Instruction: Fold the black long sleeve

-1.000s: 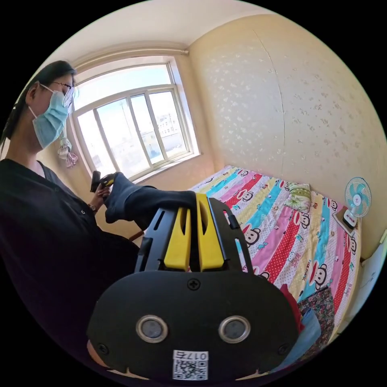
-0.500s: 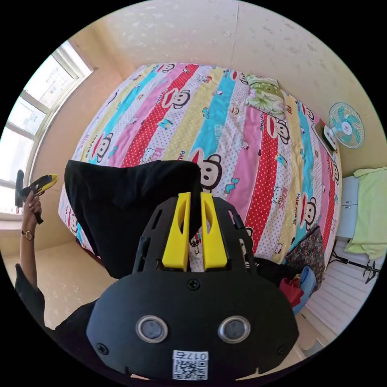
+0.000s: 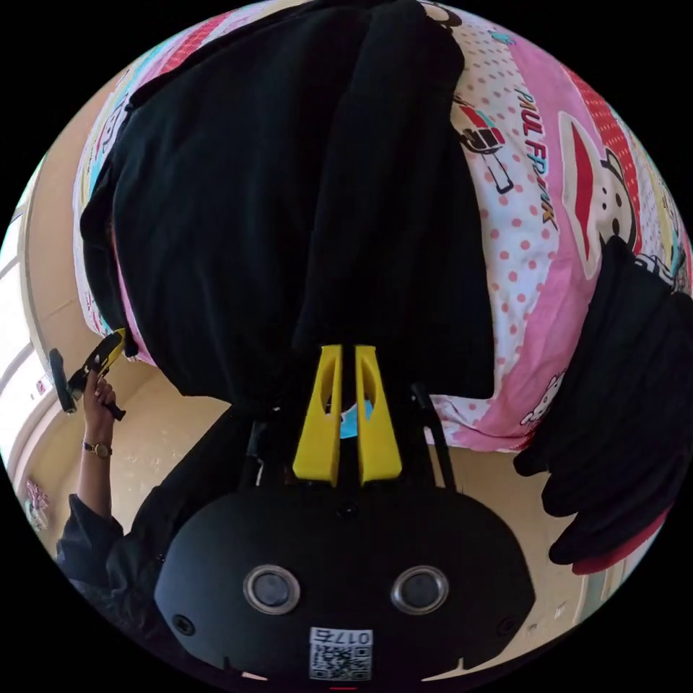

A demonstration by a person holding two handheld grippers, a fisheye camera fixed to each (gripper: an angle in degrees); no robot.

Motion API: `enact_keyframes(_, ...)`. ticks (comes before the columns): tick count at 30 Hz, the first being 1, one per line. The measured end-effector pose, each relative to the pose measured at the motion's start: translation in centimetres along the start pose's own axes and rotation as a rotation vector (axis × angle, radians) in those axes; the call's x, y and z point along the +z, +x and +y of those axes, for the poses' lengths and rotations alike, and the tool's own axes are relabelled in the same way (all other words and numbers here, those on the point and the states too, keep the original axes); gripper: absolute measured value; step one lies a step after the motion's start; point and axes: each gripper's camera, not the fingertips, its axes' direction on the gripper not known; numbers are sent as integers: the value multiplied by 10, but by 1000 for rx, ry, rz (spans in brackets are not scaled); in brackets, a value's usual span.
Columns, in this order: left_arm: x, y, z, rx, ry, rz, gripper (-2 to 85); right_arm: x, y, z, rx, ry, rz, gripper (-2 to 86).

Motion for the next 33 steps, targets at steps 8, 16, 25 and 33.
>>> enact_keyframes(8,-161,-120,-16,-87,172,177,31,-149,101,15,-35,234,72,18)
enact_keyframes(16,-216,-278,42,-508,264,347,106,-137,139,-13,-24,191,-117,114)
enact_keyframes(25,-194,-127,104,142,-74,511,108,-53,134,-52,-17,82,-53,47)
enact_keyframes(33,-222,-97,131,213,-127,373,131,-230,288,21,238,549,51,55)
